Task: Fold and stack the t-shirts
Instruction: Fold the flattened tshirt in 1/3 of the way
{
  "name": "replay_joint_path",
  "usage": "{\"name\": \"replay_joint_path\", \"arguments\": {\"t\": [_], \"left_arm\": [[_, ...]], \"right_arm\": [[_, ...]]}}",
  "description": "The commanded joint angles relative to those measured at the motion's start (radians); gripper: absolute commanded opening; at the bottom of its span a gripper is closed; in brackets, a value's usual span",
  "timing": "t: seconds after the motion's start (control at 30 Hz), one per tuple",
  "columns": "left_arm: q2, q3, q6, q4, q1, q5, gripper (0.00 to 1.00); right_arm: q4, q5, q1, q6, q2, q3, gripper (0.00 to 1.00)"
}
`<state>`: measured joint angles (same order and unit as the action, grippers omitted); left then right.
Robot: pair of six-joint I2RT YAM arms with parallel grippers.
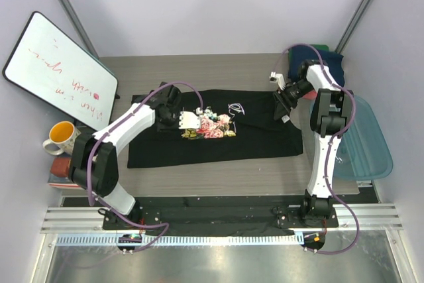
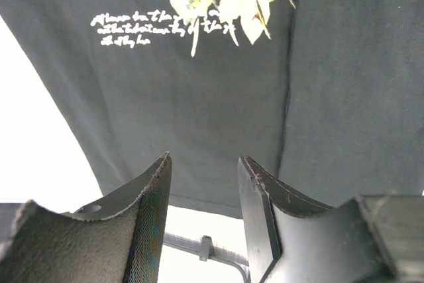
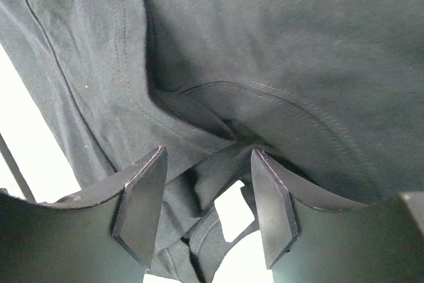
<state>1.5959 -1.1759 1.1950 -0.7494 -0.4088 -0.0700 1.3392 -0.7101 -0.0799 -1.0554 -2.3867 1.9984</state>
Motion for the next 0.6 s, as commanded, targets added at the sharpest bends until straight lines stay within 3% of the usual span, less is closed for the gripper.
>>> {"name": "replay_joint_path", "arguments": {"t": [0.0, 0.23, 0.57], "left_arm": [[0.012, -0.044, 0.011, -0.044, -0.007, 0.019, 0.46], [0.025, -0.048, -0.005, -0.041, -0.018, 0.018, 0.46], [0.032, -0.047, 0.002, -0.033, -0.018, 0.010, 0.45]], "right_arm": [[0.034, -0.049, -0.009, -0.035, -0.005, 0.051, 0.58], [0.046, -0.054, -0.009, -0.048, -0.014, 0.040, 0.46], [0.037, -0.049, 0.005, -0.048, 0.038, 0.048, 0.49]]}}
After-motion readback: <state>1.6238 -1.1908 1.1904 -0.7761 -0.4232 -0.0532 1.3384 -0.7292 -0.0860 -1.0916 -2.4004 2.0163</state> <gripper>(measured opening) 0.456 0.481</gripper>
